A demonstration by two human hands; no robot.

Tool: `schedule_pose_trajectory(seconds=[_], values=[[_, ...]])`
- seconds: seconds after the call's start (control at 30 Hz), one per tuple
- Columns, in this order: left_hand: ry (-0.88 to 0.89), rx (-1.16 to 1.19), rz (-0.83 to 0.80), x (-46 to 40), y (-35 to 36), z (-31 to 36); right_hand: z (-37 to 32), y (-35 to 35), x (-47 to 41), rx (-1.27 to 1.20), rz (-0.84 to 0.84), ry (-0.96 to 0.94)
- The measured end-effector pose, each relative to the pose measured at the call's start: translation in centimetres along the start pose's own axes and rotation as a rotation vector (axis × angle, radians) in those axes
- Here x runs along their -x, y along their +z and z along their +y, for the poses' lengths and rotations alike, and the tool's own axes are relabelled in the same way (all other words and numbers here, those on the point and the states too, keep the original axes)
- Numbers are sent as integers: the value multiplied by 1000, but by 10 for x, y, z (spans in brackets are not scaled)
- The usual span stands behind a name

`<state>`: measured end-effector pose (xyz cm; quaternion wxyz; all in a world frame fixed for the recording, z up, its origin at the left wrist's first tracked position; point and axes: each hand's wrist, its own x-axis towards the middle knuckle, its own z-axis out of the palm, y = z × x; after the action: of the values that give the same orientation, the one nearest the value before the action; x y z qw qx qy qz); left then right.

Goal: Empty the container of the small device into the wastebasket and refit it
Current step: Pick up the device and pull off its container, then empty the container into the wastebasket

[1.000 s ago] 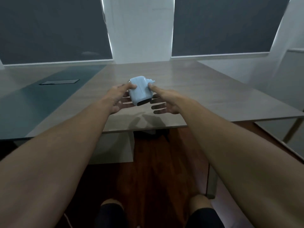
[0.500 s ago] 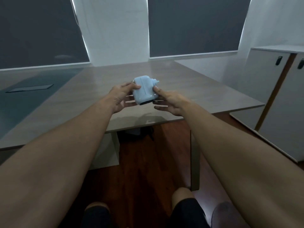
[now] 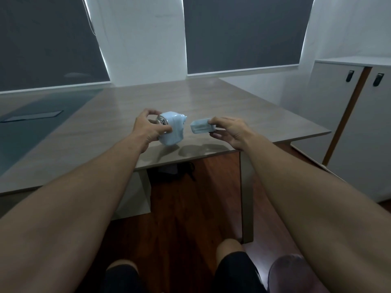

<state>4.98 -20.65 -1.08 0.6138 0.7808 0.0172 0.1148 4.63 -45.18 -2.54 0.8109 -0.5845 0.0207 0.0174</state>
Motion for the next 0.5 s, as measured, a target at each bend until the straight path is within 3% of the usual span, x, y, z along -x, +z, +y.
schedule_pose_trajectory(seconds=[0.33,0.5], values=[[-11,-154,76,7,5,-12,-6,-14,10,38,22,8],[18,-385,127,12,16,16,-23,-28,27,60,61,-12]])
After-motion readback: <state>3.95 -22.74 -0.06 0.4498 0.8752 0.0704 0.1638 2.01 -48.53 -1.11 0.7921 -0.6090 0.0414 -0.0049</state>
